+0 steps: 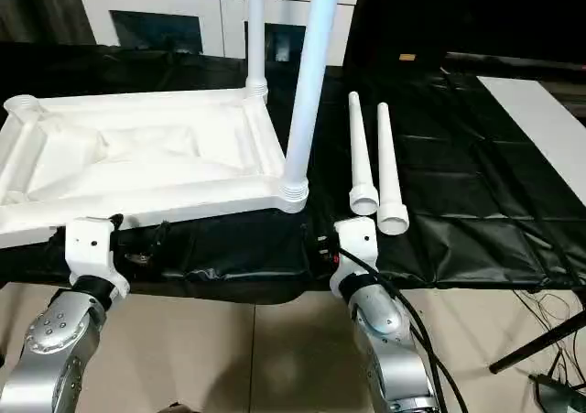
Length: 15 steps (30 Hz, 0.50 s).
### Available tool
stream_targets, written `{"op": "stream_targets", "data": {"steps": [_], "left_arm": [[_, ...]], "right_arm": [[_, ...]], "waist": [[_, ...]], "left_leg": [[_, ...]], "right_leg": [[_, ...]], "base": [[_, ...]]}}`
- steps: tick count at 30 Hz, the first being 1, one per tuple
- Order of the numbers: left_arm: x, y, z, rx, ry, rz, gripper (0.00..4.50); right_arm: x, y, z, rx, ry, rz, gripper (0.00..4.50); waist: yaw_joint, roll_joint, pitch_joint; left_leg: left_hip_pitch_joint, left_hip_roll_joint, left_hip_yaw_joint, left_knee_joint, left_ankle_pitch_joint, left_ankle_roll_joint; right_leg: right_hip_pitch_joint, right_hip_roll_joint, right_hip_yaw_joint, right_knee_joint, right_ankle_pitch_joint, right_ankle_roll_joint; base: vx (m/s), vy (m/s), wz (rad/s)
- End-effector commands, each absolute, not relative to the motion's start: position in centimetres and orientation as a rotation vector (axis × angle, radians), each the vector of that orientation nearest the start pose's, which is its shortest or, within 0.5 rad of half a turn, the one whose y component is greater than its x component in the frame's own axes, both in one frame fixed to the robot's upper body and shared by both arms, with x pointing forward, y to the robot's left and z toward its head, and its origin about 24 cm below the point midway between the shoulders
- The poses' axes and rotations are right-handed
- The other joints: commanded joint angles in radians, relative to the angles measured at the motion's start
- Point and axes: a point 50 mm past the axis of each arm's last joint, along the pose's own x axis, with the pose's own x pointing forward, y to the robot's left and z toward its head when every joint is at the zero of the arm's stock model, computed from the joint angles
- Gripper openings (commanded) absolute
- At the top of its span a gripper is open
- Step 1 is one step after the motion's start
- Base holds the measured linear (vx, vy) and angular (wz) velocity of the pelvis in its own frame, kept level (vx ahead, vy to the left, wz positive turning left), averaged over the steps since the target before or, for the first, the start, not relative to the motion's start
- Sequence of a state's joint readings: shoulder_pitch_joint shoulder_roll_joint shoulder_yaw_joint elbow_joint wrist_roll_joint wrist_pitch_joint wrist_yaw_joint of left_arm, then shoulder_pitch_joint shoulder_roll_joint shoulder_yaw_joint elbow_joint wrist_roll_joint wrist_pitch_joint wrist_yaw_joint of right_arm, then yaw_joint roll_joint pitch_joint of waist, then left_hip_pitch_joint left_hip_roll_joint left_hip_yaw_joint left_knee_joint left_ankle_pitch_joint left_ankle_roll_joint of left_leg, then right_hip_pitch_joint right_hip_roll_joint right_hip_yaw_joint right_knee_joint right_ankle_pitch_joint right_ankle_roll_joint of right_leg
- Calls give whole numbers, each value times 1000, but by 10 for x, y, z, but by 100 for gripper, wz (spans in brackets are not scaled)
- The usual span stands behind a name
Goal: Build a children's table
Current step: Rotate leg to tighten
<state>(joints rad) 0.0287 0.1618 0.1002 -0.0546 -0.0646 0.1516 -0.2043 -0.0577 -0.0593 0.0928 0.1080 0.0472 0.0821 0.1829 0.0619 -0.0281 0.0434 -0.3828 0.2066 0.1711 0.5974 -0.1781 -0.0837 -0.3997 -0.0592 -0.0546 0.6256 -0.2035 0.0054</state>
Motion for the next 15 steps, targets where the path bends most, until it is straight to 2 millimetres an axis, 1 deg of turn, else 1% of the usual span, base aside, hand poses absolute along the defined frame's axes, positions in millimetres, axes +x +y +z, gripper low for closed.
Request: {"op": "stream_targets", "data": {"steps": [1, 6, 15], "left_arm": [[246, 194, 39, 82, 126, -110, 419], [246, 194, 39, 82, 126, -110, 419], [246, 194, 39, 82, 126, -110, 419]], "right_arm": [[262, -128, 23, -6, 142, 276, 332], [262, -128, 23, -6, 142, 276, 332], [262, -128, 23, -6, 142, 276, 332]], "waist": [[1, 15, -44], [1, 15, -44], [2, 15, -46]], "left_leg": [[17, 24, -12, -87, -359, -23], [18, 24, -12, -86, -363, -23], [16, 24, -12, -86, -348, -20]], "right_leg": [[29, -61, 48, -94, -244, -107], [27, -61, 49, -95, -253, -104], [28, -61, 49, -93, -233, -106]], "base": [[0, 0, 0], [0, 0, 0], [0, 0, 0]]}}
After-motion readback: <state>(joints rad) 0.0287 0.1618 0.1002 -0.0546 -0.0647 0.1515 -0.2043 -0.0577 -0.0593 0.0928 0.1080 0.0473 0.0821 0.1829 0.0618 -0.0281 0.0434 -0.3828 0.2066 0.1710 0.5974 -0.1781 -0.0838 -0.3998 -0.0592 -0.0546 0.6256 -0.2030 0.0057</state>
